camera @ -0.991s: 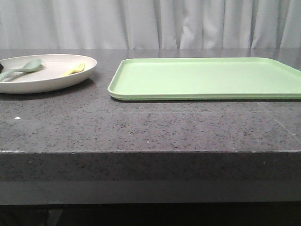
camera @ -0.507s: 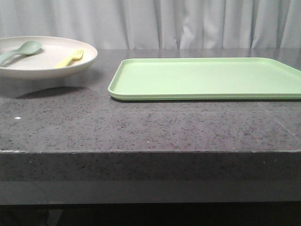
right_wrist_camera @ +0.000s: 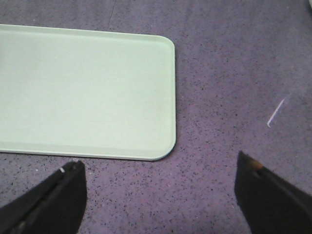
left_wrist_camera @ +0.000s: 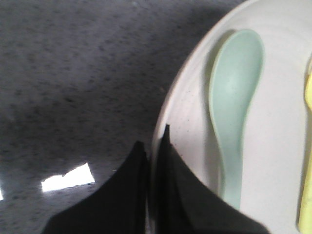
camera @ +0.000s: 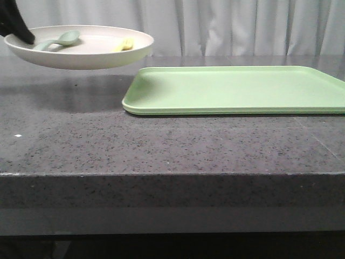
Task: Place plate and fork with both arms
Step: 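Grasp the plate rim with the left gripper and lift it, then carry the plate over the green tray and lower it down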
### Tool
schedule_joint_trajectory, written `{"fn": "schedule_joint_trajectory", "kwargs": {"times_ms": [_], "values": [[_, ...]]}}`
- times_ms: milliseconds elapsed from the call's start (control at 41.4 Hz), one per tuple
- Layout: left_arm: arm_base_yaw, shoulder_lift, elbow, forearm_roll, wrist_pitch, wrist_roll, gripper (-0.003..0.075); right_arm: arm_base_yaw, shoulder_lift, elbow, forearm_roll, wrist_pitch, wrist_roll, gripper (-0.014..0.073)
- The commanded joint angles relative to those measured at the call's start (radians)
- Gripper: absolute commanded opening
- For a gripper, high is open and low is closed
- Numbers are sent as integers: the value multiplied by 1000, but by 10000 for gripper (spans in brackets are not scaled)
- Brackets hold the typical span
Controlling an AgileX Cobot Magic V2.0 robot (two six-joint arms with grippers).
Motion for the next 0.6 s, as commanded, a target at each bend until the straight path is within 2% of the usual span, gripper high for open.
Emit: {"fn": "schedule_joint_trajectory", "kwargs": {"times_ms": [0, 266, 483, 580], "values": [[-66, -69, -33, -69, -23, -47, -18, -6, 6, -34, -2, -61, -6, 636], [-230, -34, -60, -65, -99, -162, -18, -6, 6, -34, -2, -61, -6, 636], [-352, 95, -254, -60, -88, -256, -18, -6, 6, -34, -2, -61, -6, 636], [-397, 158, -351, 0, -86, -326, -18, -6, 6, -34, -2, -61, -6, 636]]}}
